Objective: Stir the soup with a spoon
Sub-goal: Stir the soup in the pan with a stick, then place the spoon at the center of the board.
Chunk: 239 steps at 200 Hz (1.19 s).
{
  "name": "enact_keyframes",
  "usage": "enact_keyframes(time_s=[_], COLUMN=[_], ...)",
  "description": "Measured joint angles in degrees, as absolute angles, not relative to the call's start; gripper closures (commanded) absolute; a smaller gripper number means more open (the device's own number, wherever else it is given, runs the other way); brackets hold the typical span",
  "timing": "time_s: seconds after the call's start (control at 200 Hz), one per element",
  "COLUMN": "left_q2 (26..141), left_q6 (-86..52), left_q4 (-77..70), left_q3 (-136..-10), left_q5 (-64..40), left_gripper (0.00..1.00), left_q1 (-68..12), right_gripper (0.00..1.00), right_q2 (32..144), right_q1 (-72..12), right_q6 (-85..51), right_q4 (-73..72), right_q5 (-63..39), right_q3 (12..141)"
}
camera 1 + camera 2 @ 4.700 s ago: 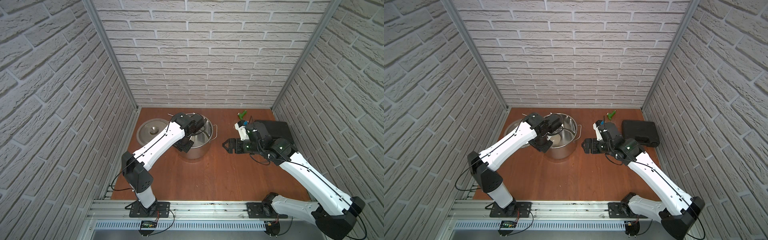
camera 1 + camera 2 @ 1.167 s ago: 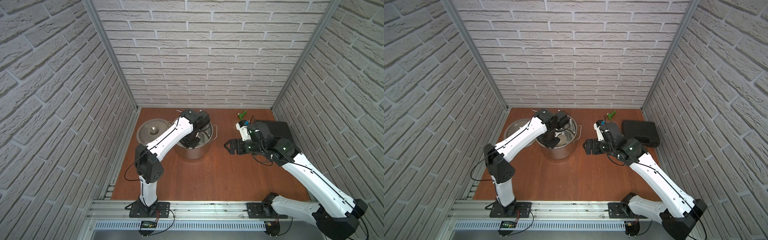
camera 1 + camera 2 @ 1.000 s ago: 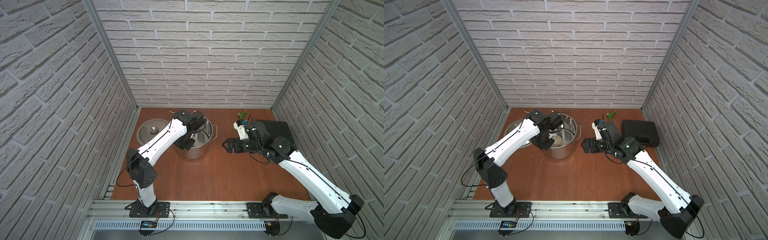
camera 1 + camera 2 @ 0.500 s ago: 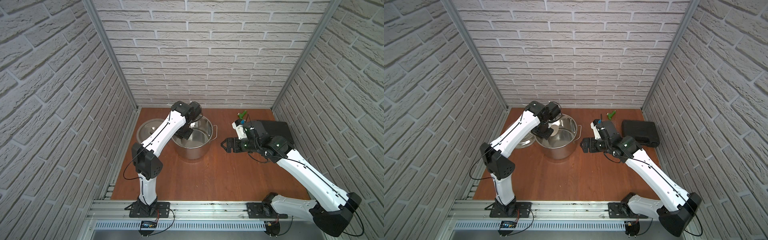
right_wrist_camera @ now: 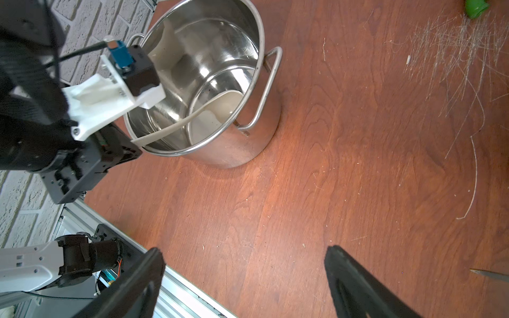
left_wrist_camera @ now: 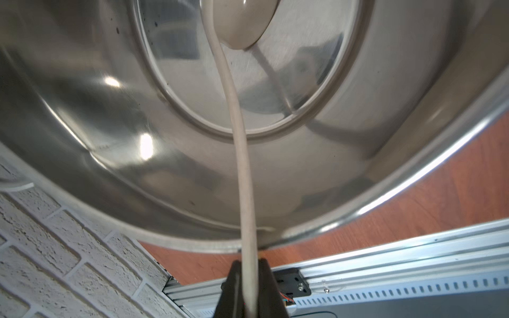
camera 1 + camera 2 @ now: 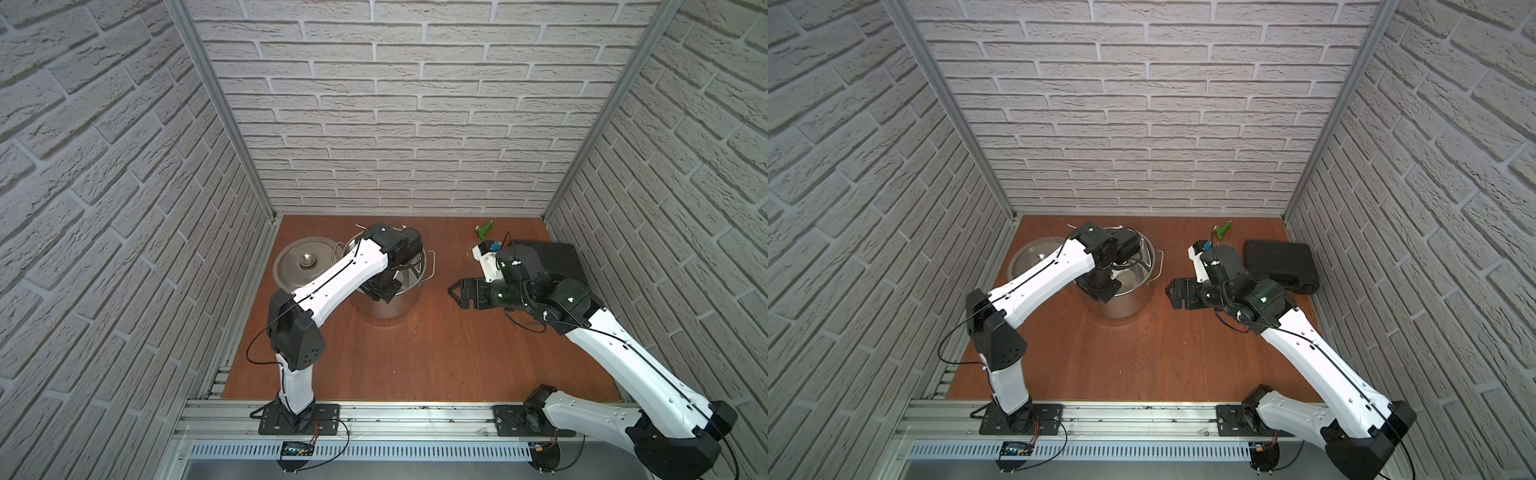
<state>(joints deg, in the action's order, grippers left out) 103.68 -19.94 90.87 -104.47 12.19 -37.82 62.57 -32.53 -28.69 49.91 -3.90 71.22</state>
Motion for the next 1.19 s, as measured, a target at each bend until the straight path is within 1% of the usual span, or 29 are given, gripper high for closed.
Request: enact_keyframes(time_s=[0.19,0.31,0.42,0.68,0.845,0.925,1.03,1.13,1.195], left_q2=[98.54,98.76,100.14,101.19,99.59,96.86,89.93,80.75,75.61], left_q6=[-20.88,-20.64,-19.73,-20.29,-22.87,-24.60,-27.92,-32.27,-35.75], left_q4=[92.16,92.18,92.16,92.12,92.09,92.09,90.39,82.28,74.00], left_q3=[-101.84,-102.65,-106.76,-118.10,-120.27,-120.27,-118.89,-112.25,-105.10], left_q5=[14.44,17.19,19.33,18.28,15.33,12.93,8.82,3.81,-0.32], left_gripper=[1.00,1.00,1.00,1.00,1.00,1.00,1.00,1.00,1.00], left_q1=[-34.85,-31.09,-28.75,-29.93,-32.51,-33.36,-33.43,-33.36,-33.54], right_gripper=[0.06,0.06,0.06,0.06,0.08,0.09,0.10,0.11,0.12], right_q2=[62.89,62.76,62.02,56.36,54.61,54.15,53.10,52.01,51.35], right_q1=[-32.53,-32.53,-32.53,-32.53,-32.53,-32.53,-32.53,-32.53,-32.53], right_q6=[-28.75,-28.93,-28.95,-28.88,-28.49,-28.58,-29.82,-33.01,-36.21], right_q4=[49.32,49.08,49.39,52.42,54.00,54.06,52.14,47.59,43.51], right_q5=[-4.93,-5.21,-5.21,-4.10,-3.73,-4.16,-6.39,-9.50,-11.55], right_q3=[71.02,71.02,71.00,71.00,71.00,70.96,70.00,67.83,65.71])
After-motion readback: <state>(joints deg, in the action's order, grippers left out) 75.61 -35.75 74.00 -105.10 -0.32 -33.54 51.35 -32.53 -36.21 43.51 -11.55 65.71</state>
